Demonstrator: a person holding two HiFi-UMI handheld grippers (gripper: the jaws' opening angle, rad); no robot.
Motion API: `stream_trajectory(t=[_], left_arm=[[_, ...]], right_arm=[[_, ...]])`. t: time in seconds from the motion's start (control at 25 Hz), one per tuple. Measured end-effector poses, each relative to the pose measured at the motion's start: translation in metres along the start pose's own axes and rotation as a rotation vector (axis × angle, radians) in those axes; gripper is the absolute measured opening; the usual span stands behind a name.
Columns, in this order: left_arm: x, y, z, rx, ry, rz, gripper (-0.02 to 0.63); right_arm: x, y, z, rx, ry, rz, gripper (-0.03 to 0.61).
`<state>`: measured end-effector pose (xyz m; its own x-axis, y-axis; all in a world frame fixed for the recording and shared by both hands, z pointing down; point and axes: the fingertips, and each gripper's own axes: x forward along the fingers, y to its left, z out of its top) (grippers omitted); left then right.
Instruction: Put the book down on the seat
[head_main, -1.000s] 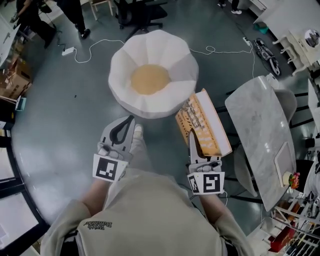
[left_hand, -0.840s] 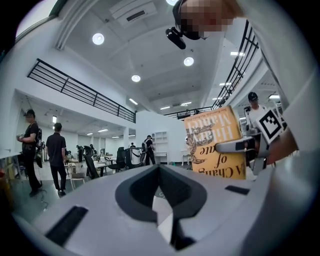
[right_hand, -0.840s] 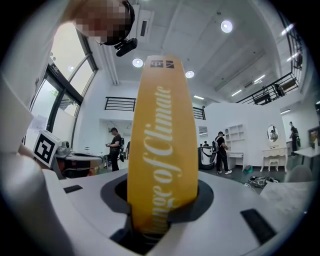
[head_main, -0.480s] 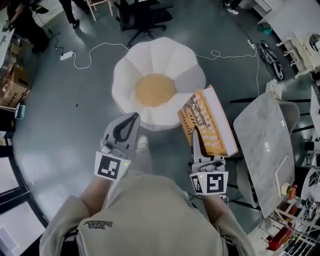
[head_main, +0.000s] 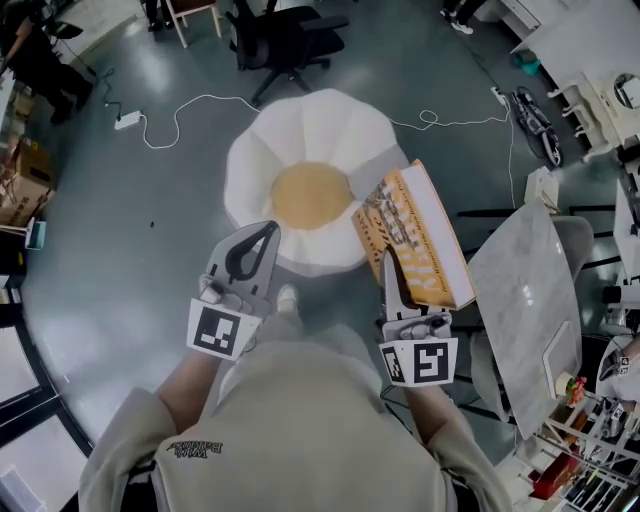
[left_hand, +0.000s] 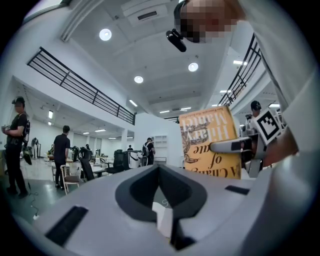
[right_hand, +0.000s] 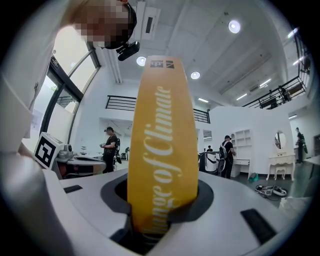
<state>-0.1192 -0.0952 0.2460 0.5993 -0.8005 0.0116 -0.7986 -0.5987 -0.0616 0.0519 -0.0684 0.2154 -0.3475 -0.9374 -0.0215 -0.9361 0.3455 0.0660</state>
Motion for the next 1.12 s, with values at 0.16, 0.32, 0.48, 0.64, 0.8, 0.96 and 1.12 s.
stream_trajectory(t=[0.16, 0.32, 0.48, 0.64, 0.8, 0.96, 1.12], left_arm=[[0.008, -0.002, -0.002, 0.001, 0.014, 0.020, 0.009], [0.015, -0.003, -0.006, -0.007, 0.036, 0.052, 0.009], [0.021, -0.009, -0.004, -0.019, 0.042, 0.082, 0.009], [0.027, -0.006, -0.003, -0.017, 0.059, 0.093, 0.009], [0.048, -0.002, 0.002, -0.047, 0.010, 0.101, 0.009], [0.075, 0.008, 0.000, -0.026, -0.013, 0.105, 0.009], [0.097, 0.012, -0.006, -0.009, -0.052, 0.096, 0.009]], right_arm=[[0.011, -0.009, 0.000, -0.006, 0.007, 0.016, 0.150], [0.020, -0.022, -0.001, 0.005, -0.003, 0.041, 0.150], [0.022, -0.038, -0.002, -0.002, 0.001, 0.062, 0.150], [0.033, -0.047, -0.009, 0.004, 0.016, 0.090, 0.150], [0.046, -0.066, -0.019, -0.014, 0.045, 0.100, 0.150], [0.073, -0.082, -0.027, 0.046, 0.072, 0.107, 0.150], [0.097, -0.087, -0.033, 0.139, 0.090, 0.144, 0.151]])
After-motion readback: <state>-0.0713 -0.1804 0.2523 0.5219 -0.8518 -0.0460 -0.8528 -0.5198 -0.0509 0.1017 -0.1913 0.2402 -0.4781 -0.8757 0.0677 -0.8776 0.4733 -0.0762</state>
